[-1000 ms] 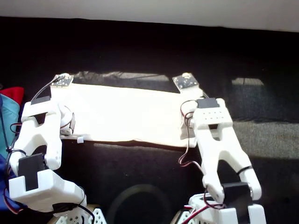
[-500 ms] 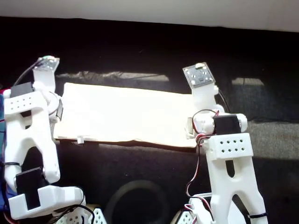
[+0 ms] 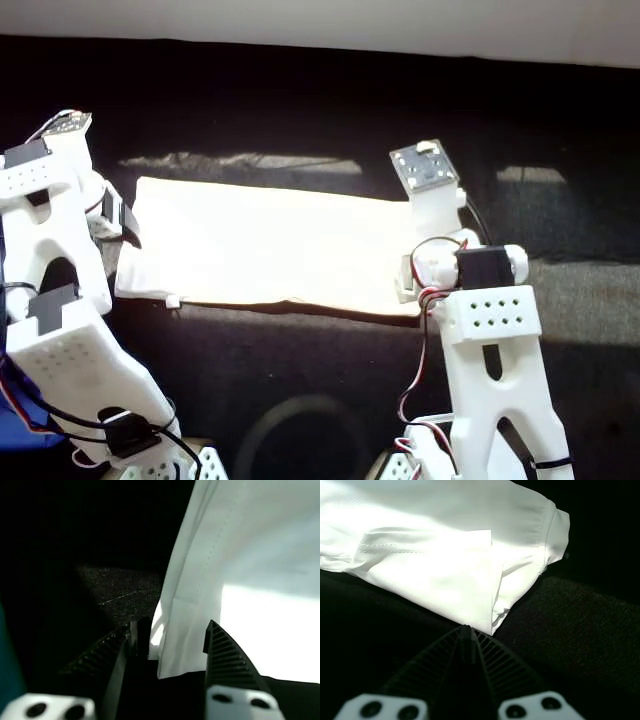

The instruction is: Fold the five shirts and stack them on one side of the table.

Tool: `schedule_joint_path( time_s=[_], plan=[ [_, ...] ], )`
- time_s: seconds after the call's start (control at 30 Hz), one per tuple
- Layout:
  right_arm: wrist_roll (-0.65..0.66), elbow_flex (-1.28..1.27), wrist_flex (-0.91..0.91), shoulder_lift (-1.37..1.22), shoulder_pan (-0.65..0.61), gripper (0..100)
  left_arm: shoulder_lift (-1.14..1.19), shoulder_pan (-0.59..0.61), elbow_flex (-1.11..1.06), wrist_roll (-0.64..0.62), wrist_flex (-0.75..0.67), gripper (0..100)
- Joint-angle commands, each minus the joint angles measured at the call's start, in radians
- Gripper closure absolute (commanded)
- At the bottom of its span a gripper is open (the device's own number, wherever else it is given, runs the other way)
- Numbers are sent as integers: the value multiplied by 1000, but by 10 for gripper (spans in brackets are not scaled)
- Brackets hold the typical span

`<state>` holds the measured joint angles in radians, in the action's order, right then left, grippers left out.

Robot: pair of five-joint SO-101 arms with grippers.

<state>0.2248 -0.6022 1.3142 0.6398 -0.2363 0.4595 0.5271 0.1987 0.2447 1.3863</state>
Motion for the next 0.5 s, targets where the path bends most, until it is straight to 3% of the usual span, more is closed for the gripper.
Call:
schedule_joint_path(
  time_s=[0.0, 0.2, 0.47],
  plan=[
    [0, 1, 7, 21, 7, 989, 77, -13, 160, -8, 55, 776],
    [-3, 1, 7, 19, 5, 989, 200, -44, 288, -8, 98, 776],
    [-3, 5, 7, 27, 5, 989, 318, -111, 300, -5, 98, 776]
  ],
)
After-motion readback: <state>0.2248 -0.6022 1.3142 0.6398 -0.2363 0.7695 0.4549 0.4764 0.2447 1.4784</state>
